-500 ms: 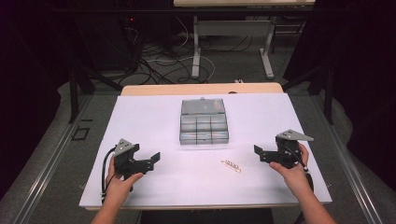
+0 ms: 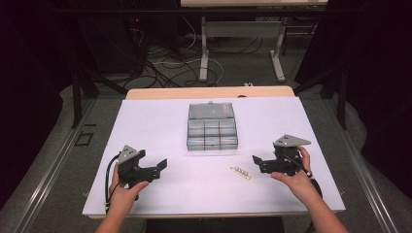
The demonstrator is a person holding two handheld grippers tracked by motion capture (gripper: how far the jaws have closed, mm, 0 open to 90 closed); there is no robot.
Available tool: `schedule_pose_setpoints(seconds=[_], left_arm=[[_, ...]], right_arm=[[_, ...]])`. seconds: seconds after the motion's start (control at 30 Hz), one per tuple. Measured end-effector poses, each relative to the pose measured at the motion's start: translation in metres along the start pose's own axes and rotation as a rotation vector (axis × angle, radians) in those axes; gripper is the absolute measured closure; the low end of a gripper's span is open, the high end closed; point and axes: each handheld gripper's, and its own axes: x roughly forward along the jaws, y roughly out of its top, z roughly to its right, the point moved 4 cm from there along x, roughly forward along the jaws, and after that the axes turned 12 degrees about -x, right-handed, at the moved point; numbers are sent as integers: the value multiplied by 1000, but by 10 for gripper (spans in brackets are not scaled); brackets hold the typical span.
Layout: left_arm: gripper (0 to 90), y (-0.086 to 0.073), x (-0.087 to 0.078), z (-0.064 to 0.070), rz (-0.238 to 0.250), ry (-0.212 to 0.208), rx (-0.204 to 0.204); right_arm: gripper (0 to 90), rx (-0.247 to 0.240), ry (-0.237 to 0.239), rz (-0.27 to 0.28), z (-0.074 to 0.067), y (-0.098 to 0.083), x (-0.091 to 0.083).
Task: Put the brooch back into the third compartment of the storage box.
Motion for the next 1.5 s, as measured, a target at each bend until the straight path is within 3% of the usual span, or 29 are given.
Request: schedule_pose_setpoints(seconds=[0.17,0.27,0.5,0.53,0.9,1.13,1.5], left_arm=[[25,-1,0,0,-7,4,9],[30,-1,-1,0,-7,9,10],[34,-2,-2,-2,-12,14,1],[37,-2,-2,-3,-10,15,2],[40,-2,-3,-4,-2,13,-5],[42,-2,-3,-4,-3,14,-5],[42,-2,-3,-4,-8,17,-7]], right_arm=[[76,-56,15,-23,-4,8,5],[152,-73,37,-46,-8,11,8],[162,-127,92,-86,-18,20,18],[166,-140,111,-120,-20,22,20],[237,-173,160,-158,-24,27,29],[305,-181,207,-238,-23,28,31],[379,-206,238,-302,-22,23,43]])
